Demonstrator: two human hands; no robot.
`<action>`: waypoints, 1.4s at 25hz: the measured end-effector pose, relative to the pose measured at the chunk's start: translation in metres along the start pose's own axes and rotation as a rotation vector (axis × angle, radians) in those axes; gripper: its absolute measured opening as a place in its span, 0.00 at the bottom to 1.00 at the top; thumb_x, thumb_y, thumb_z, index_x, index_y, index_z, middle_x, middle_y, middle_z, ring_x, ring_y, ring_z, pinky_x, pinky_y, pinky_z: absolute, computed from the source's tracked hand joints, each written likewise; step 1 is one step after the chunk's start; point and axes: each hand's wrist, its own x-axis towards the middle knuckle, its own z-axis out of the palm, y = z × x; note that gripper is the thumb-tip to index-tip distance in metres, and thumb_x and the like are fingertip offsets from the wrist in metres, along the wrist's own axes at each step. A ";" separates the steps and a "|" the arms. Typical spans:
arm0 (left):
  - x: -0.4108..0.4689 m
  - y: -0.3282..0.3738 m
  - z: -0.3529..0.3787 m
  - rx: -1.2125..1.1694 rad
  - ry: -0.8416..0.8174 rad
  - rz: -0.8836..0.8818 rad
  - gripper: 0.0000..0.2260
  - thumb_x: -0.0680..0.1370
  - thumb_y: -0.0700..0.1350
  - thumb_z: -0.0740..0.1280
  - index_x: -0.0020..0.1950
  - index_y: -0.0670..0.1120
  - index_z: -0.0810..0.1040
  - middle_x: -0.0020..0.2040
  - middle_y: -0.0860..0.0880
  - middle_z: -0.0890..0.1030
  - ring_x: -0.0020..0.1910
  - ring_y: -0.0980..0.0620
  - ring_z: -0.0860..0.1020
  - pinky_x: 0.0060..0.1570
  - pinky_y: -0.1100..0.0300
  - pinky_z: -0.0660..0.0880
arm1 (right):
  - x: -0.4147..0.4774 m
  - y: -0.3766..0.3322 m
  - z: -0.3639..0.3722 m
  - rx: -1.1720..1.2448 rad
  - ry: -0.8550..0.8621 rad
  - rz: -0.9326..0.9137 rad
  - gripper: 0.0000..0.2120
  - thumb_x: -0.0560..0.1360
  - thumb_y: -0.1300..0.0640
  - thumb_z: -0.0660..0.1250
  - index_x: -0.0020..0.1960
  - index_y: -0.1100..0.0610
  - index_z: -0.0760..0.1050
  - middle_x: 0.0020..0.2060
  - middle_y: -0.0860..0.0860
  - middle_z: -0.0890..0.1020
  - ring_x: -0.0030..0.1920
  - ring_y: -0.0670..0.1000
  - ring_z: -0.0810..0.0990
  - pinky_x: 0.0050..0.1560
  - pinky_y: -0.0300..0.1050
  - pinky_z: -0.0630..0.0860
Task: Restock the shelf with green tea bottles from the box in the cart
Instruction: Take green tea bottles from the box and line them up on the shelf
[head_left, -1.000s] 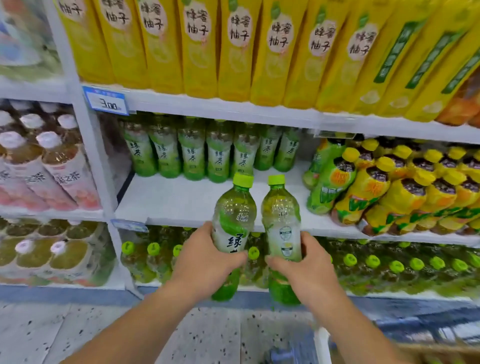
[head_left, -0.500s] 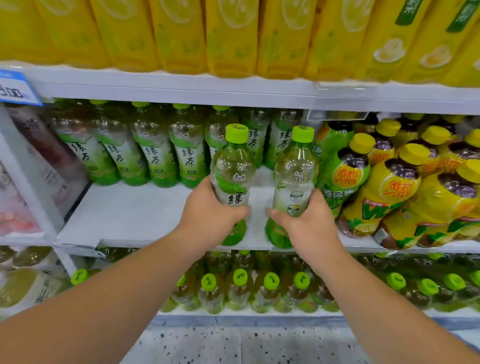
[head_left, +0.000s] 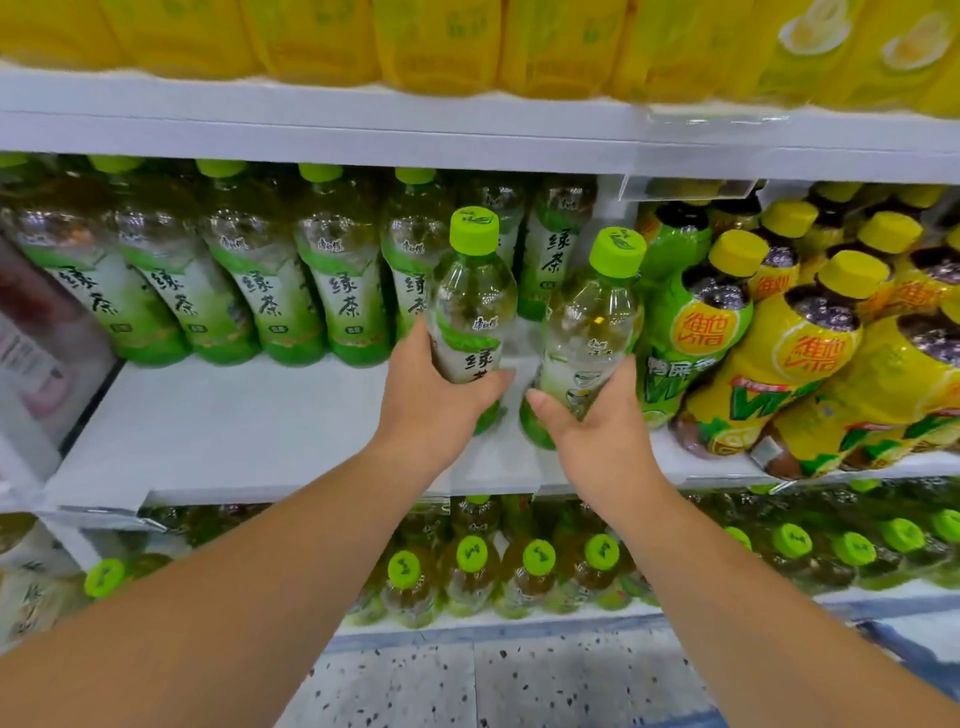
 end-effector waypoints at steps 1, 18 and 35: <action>-0.001 -0.007 -0.001 0.051 -0.021 -0.018 0.28 0.64 0.49 0.83 0.60 0.58 0.74 0.57 0.55 0.78 0.53 0.62 0.79 0.54 0.64 0.78 | -0.003 0.005 0.001 -0.032 0.007 0.002 0.28 0.71 0.55 0.77 0.65 0.49 0.66 0.57 0.41 0.78 0.57 0.34 0.76 0.55 0.30 0.72; 0.031 -0.014 0.007 0.662 -0.033 0.075 0.17 0.74 0.55 0.74 0.51 0.43 0.76 0.44 0.46 0.78 0.43 0.45 0.77 0.39 0.55 0.71 | 0.025 0.015 0.038 -0.356 0.232 0.033 0.21 0.78 0.59 0.68 0.68 0.60 0.66 0.65 0.56 0.71 0.66 0.56 0.69 0.62 0.46 0.67; 0.046 -0.009 0.026 0.597 0.057 0.092 0.23 0.76 0.55 0.73 0.61 0.45 0.67 0.42 0.48 0.79 0.43 0.44 0.79 0.42 0.48 0.78 | 0.059 0.034 0.049 -0.383 0.308 0.025 0.27 0.81 0.48 0.63 0.75 0.59 0.63 0.71 0.56 0.71 0.71 0.56 0.67 0.68 0.45 0.63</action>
